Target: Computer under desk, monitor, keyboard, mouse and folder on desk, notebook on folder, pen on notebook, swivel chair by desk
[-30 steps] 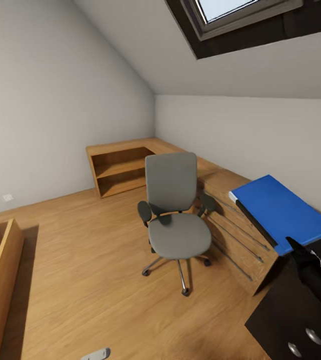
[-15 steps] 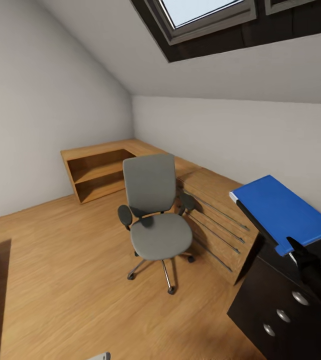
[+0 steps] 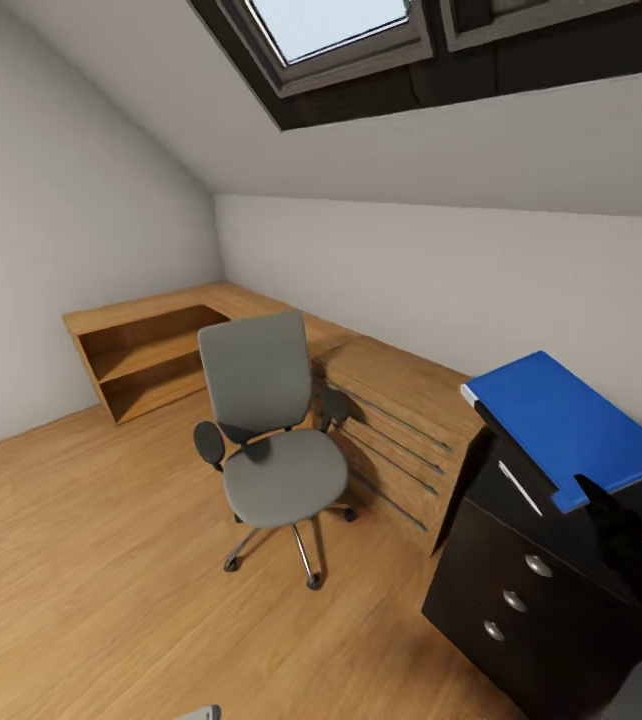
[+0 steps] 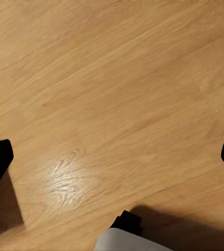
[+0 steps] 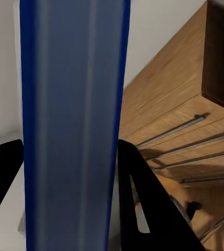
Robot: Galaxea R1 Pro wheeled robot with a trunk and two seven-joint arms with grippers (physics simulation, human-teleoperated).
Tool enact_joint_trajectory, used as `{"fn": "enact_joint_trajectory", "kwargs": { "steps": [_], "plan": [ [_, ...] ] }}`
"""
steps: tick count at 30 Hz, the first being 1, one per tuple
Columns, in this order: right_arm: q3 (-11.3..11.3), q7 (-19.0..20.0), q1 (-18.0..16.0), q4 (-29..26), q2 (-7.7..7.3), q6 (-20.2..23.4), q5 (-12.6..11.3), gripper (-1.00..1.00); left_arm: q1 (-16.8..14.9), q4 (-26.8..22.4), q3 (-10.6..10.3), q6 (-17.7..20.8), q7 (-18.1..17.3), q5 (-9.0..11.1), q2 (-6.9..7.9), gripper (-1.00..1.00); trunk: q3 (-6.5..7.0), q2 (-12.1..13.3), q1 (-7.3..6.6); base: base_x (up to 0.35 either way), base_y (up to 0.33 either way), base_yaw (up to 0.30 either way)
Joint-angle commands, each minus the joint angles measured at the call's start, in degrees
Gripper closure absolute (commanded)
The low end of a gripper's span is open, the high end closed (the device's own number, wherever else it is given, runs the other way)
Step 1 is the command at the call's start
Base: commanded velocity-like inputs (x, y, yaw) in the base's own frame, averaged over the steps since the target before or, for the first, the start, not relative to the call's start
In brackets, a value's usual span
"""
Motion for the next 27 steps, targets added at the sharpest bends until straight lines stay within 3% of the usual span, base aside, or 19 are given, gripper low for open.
{"fn": "enact_joint_trajectory", "kwargs": {
  "steps": [1, 27],
  "plan": [
    [-0.1, 0.1, -0.1, 0.0, 0.00, 0.4, -0.1, 1.00, 0.0, -0.1, -0.3, -0.2, 0.4, 0.5, 0.05, -1.00, 0.13, 0.4, -0.22, 0.000, 0.000, -0.278],
    [-0.4, -2.7, -0.2, 1.4, 0.06, 0.0, -0.1, 1.00, 0.0, 0.2, -0.1, -1.1, 0.4, 0.6, 0.11, -1.00, 4.79, 10.8, -5.93, 0.000, 0.000, -0.297]
  ]
}}
